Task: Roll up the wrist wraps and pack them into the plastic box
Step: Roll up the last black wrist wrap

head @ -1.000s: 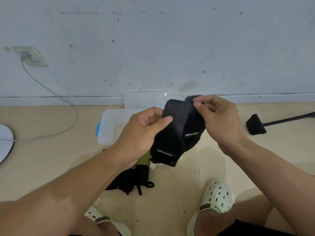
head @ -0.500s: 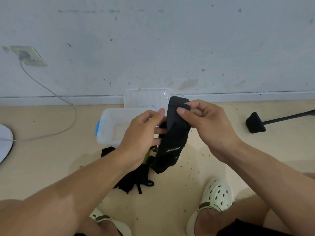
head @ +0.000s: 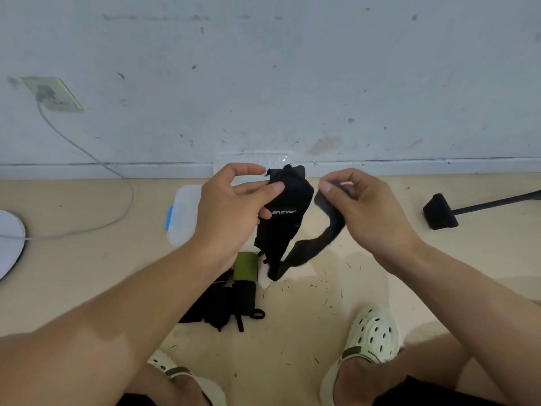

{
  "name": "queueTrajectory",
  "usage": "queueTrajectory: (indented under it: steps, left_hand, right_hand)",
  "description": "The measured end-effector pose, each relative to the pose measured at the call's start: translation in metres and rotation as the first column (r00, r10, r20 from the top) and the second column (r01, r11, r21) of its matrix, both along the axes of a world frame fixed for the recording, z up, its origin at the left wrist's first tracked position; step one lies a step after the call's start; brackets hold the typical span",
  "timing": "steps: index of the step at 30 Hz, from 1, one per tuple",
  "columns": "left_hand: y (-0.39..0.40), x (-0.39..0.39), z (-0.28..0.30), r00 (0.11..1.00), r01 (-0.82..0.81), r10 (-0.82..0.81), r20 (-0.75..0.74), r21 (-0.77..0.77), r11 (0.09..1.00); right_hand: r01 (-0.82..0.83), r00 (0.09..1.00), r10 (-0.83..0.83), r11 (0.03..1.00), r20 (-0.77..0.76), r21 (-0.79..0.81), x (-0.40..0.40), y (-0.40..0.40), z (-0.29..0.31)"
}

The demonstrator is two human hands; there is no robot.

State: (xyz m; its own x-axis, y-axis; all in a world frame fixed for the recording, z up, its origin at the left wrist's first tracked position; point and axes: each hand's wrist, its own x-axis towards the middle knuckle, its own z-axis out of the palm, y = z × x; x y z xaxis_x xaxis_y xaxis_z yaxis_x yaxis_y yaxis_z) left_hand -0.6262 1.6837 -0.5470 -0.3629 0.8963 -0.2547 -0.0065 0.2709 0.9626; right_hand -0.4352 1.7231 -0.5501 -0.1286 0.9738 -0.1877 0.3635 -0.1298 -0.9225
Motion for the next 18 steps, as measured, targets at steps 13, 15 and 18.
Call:
queueTrajectory:
  steps: [13, 15, 18]
  left_hand:
    - [-0.006, 0.004, -0.013, 0.968, 0.21, -0.23, -0.095, -0.187, 0.96]
    - [-0.007, 0.005, -0.018, 0.971, 0.199, -0.218, -0.103, -0.164, 0.966]
    - [-0.005, 0.005, -0.02, 0.988, 0.131, -0.138, -0.063, -0.098, 0.987]
  right_hand:
    - [-0.104, 0.985, 0.091, 0.991, -0.149, -0.084, -0.007, 0.0, 0.01]
    - [-0.093, 0.98, 0.075, 0.991, -0.185, -0.091, -0.005, 0.003, 0.013]
    - [-0.084, 0.987, 0.069, 0.992, -0.148, -0.096, -0.004, 0.006, 0.012]
